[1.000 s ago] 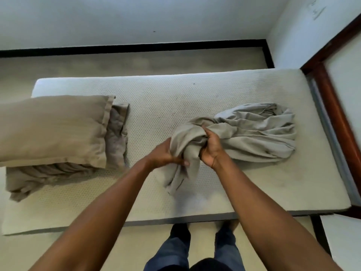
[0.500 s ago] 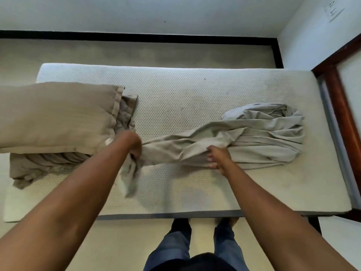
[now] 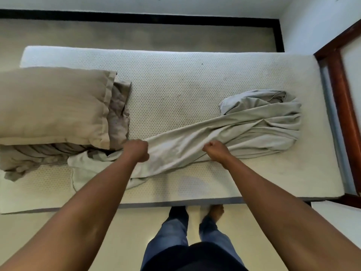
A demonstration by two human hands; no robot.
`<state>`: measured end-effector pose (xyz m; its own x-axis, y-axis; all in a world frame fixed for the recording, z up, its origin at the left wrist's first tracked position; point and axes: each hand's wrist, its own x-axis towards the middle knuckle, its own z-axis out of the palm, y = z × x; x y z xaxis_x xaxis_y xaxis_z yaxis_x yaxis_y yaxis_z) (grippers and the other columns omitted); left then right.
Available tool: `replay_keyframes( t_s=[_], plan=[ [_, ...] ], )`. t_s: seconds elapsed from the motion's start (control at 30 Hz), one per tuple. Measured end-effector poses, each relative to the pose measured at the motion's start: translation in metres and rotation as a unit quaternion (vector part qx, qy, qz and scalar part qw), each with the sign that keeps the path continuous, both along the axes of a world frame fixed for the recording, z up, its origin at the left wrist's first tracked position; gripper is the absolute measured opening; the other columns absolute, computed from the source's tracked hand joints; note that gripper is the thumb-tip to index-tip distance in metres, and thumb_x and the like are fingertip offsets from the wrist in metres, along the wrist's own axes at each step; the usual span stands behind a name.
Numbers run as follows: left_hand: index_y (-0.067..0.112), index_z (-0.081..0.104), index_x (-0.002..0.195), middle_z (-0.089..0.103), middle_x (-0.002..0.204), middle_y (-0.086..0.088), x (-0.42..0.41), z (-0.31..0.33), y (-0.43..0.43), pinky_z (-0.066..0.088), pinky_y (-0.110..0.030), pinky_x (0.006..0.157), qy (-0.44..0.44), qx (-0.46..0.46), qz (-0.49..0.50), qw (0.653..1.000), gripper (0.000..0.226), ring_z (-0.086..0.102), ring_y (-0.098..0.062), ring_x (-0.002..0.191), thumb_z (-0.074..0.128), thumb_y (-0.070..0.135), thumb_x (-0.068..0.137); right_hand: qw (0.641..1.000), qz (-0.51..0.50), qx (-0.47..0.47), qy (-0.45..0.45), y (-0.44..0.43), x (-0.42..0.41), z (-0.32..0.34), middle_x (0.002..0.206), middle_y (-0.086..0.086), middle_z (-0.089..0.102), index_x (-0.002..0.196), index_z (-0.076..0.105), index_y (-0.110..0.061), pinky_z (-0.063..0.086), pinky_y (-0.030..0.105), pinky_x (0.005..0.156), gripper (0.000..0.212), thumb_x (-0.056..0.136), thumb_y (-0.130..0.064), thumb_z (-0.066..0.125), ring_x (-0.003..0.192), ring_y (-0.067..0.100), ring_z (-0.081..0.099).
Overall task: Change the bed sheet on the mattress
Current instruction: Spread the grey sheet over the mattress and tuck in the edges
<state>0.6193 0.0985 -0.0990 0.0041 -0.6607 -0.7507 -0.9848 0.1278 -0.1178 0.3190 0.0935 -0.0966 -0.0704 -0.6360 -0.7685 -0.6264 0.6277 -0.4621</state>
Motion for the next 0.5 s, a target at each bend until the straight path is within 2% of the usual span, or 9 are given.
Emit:
replay_keyframes(
  t_s=[0.07, 0.17, 0.23, 0.4, 0.5],
  plan=[
    [0.017, 0.058, 0.127, 0.062, 0.126, -0.008, -0.030, -0.001, -0.008, 0.047, -0.036, 0.086, 0.027, 0.005, -0.023, 0.999, 0.038, 0.061, -0.027, 0.112, 0.054, 0.036, 0.094, 1.000, 0.011, -0.017, 0.005, 0.002, -0.017, 0.009, 0.097, 0.004, 0.068, 0.103, 0.068, -0.007, 0.048, 0.031, 0.072, 0.022, 0.095, -0.027, 0.064, 0.088, 0.019, 0.063],
    [0.017, 0.061, 0.123, 0.065, 0.118, -0.003, -0.081, 0.003, -0.023, 0.044, -0.032, 0.074, 0.051, 0.022, -0.075, 0.996, 0.033, 0.063, -0.022, 0.104, 0.054, 0.035, 0.096, 0.999, 0.001, -0.035, 0.012, 0.008, -0.049, 0.022, 0.103, 0.004, 0.069, 0.106, 0.068, -0.012, 0.051, 0.034, 0.083, 0.020, 0.094, -0.027, 0.064, 0.097, 0.020, 0.064],
    [0.018, 0.062, 0.122, 0.065, 0.116, 0.000, -0.123, 0.012, -0.036, 0.044, -0.029, 0.073, 0.067, 0.030, -0.109, 0.991, 0.033, 0.063, -0.019, 0.101, 0.055, 0.037, 0.097, 0.999, -0.018, -0.040, 0.013, 0.016, -0.080, 0.028, 0.104, 0.006, 0.070, 0.108, 0.069, -0.011, 0.051, 0.035, 0.087, 0.021, 0.094, -0.025, 0.064, 0.099, 0.022, 0.065],
    [0.017, 0.057, 0.133, 0.061, 0.129, -0.002, -0.232, 0.028, -0.064, 0.048, -0.032, 0.088, 0.115, 0.023, -0.174, 0.978, 0.041, 0.060, -0.022, 0.114, 0.053, 0.040, 0.099, 0.995, -0.087, -0.027, 0.028, 0.038, -0.178, 0.029, 0.105, 0.009, 0.070, 0.106, 0.069, -0.008, 0.053, 0.036, 0.086, 0.018, 0.095, -0.021, 0.063, 0.099, 0.025, 0.066],
    [0.017, 0.056, 0.135, 0.059, 0.134, -0.004, -0.293, 0.020, -0.076, 0.046, -0.034, 0.094, 0.131, 0.031, -0.183, 0.974, 0.044, 0.057, -0.024, 0.121, 0.053, 0.041, 0.098, 0.991, -0.133, 0.001, 0.027, 0.045, -0.244, 0.013, 0.111, 0.006, 0.068, 0.108, 0.068, -0.009, 0.052, 0.037, 0.094, 0.020, 0.095, -0.023, 0.065, 0.108, 0.025, 0.064]
  ],
)
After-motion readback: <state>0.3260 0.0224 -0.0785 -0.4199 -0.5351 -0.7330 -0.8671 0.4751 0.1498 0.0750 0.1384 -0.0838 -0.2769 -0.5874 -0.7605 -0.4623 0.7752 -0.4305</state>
